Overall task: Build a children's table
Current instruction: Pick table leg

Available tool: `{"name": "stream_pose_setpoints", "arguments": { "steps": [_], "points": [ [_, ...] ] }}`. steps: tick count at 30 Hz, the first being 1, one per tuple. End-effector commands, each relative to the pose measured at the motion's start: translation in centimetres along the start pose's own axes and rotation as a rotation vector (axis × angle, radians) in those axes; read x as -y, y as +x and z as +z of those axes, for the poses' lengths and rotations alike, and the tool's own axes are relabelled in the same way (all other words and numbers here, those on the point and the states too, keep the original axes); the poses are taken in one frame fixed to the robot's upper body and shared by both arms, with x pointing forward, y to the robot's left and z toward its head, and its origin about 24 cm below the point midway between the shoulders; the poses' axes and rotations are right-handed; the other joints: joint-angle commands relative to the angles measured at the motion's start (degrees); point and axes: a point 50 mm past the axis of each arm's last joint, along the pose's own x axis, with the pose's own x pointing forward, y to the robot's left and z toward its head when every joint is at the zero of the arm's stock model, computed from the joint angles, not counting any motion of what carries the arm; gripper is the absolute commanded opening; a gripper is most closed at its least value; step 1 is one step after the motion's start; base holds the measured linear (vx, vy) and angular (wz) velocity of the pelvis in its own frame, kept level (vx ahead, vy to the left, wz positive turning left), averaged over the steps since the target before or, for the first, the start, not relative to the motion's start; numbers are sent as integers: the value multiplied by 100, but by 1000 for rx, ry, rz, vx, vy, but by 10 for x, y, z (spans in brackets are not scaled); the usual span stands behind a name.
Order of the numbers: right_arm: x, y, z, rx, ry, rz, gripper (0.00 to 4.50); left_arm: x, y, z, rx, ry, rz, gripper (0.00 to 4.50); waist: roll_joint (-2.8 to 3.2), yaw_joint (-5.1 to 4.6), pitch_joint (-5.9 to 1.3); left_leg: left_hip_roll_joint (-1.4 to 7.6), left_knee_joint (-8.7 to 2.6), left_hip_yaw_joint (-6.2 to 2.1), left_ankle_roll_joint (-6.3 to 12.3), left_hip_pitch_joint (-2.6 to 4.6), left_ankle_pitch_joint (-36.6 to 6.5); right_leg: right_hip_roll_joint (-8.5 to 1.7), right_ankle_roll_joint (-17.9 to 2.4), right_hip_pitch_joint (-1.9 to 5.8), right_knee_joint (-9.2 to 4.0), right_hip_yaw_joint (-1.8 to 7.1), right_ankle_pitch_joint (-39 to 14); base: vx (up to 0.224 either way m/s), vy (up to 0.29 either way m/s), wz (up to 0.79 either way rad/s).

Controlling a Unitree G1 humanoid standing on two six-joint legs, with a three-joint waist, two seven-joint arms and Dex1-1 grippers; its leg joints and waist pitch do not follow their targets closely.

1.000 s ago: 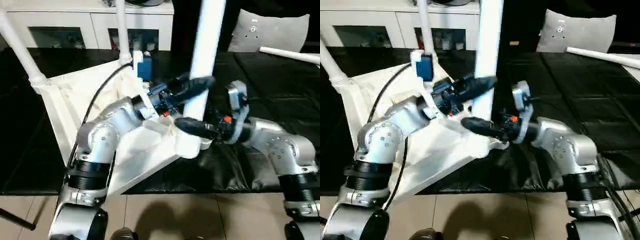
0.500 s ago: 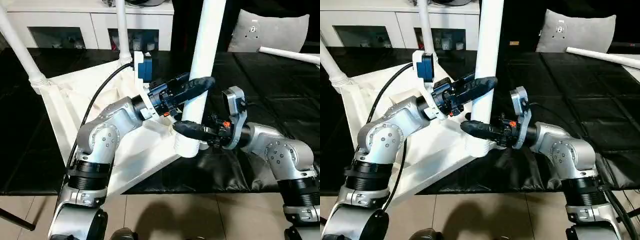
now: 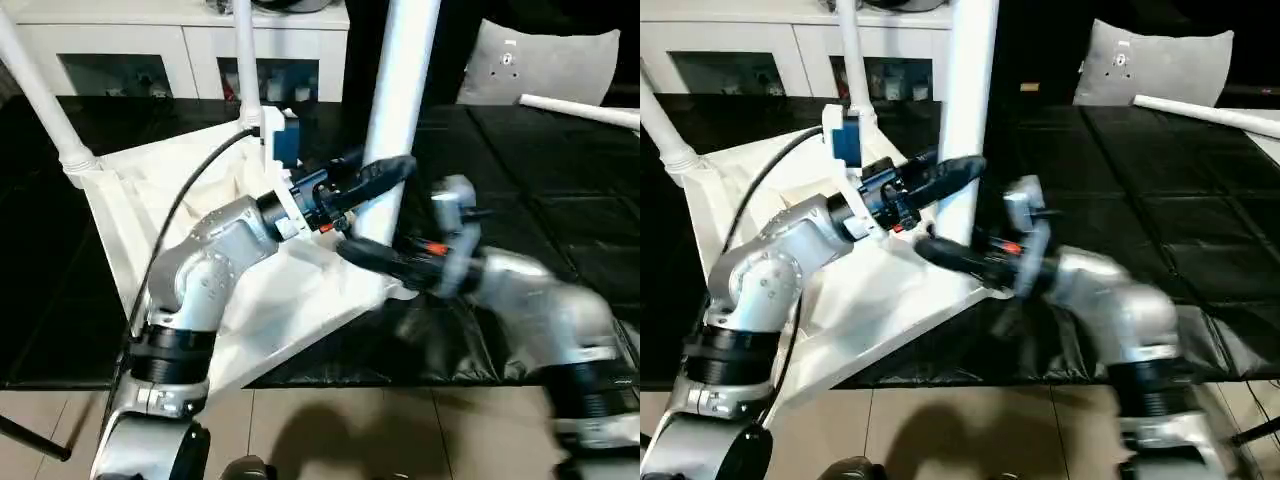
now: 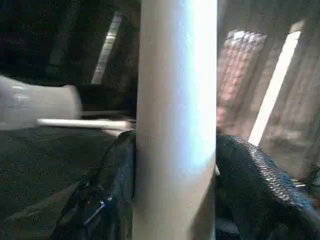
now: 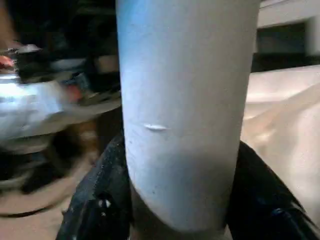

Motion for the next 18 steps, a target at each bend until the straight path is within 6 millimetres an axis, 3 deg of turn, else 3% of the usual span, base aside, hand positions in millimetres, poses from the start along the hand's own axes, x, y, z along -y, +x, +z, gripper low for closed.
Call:
{"name": "stream_pose_setpoints", "arguments": {
  "steps": [1,6,11,18],
  "points": [
    [6,2,9,32,-66,-97,193,3,6,10,64,97,66,300,-25,3,-431,262,-395,-77,-45,91,-793,-367,-1074,316,-381,205,-877,0,0,0],
    [2,20,7,100,-128,-217,193,8,17,18,194,236,225,299,-23,-15,-430,267,-403,-85,6,72,-820,-367,-1021,320,-387,210,-719,0,0,0],
    [-11,41,-4,128,-212,-267,193,10,26,12,220,320,323,299,-4,-67,-416,263,-433,-97,-67,79,-1082,-359,-829,296,-420,213,-1004,0,0,0],
    [-17,55,-9,180,-254,-344,193,4,30,12,248,399,451,299,20,-92,-417,261,-447,-108,-106,80,-1189,-349,-841,292,-407,221,-812,0,0,0]
  ]
}}
